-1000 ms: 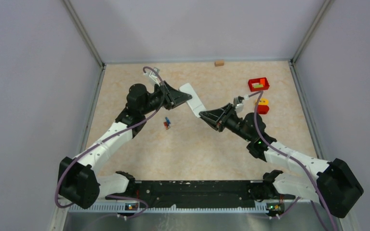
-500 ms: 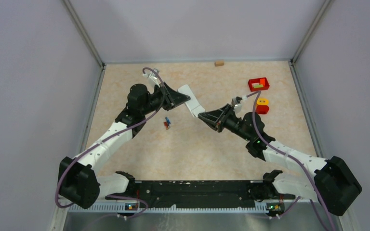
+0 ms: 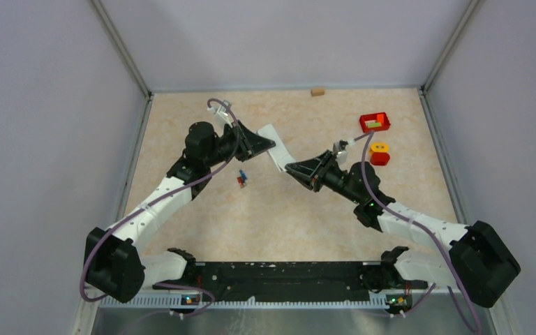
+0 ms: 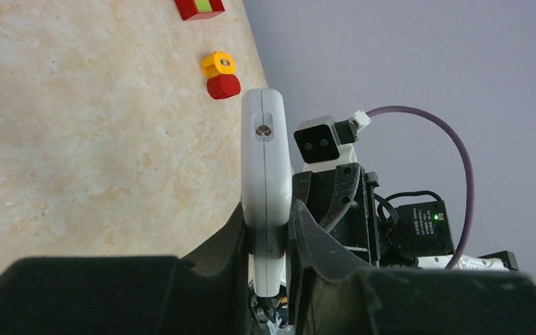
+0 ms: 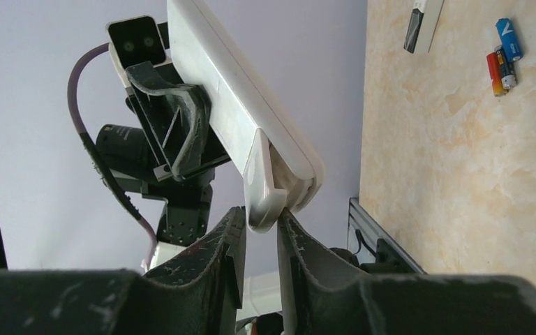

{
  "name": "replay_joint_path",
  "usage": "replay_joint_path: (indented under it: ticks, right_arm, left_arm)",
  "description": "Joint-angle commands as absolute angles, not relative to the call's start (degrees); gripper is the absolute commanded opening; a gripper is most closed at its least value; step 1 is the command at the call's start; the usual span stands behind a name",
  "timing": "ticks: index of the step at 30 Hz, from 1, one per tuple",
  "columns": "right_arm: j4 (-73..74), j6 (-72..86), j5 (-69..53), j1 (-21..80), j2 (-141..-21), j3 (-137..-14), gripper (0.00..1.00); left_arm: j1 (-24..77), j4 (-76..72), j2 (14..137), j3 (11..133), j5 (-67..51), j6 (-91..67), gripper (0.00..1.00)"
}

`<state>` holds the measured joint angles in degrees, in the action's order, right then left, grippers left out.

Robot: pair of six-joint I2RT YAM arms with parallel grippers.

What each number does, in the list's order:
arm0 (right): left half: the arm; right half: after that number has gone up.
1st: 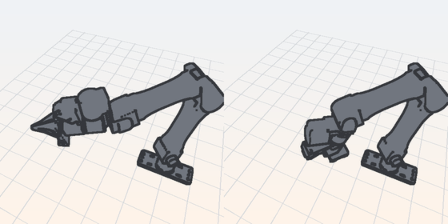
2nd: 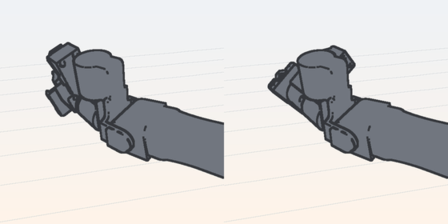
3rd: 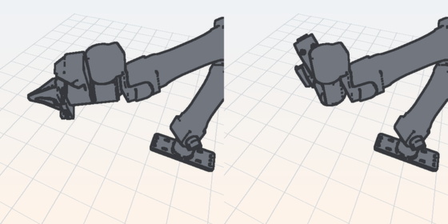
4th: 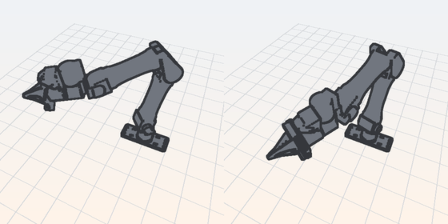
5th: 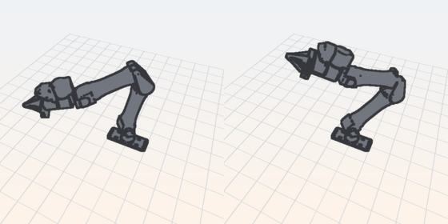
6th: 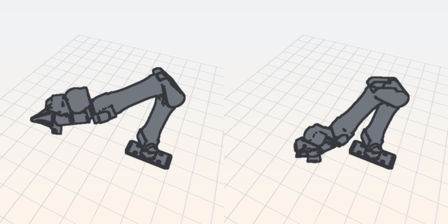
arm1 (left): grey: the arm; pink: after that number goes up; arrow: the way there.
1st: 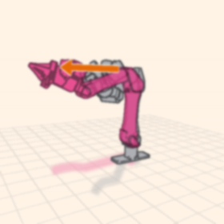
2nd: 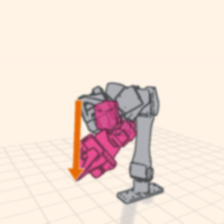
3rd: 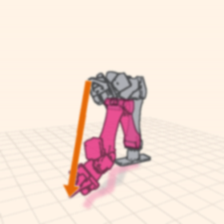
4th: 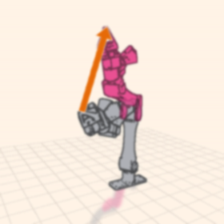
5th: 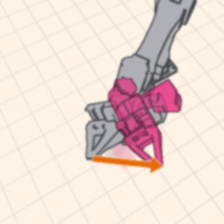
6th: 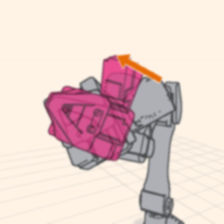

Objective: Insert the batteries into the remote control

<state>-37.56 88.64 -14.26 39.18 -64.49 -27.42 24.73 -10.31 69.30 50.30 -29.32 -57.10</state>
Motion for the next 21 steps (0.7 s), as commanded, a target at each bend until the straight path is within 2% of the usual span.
replay_joint_path:
  ticks: [1,3,7,8,16,21]
  right_arm:
    - [-41.3,89.2,-14.4,38.5,-65.7,-30.0,0.25]
    - [-41.4,89.2,-14.1,38.5,-65.9,-30.1,0.22]
    - [-41.7,88.4,-13.6,38.5,-65.4,-29.9,0.02]
    - [-41.6,88.2,-13.5,38.5,-64.9,-29.9,0.00]
    - [-33.4,82.8,-11.2,38.5,-57.5,-28.7,0.00]
    - [-21.6,74.7,-9.2,37.9,-52.1,-26.5,0.00]
  left_arm:
    - [24.6,-14.2,68.1,50.6,-30.7,-57.2,0.00]
    - [24.6,-14.2,67.8,50.3,-30.5,-57.0,0.00]
    - [24.6,-12.1,67.5,50.2,-28.8,-55.3,0.00]
    - [24.6,-11.3,67.3,50.2,-28.3,-54.6,0.00]
    - [24.6,-3.4,66.6,51.5,-21.4,-44.9,0.00]
    - [24.5,-1.1,65.4,51.0,-18.7,-38.7,0.00]
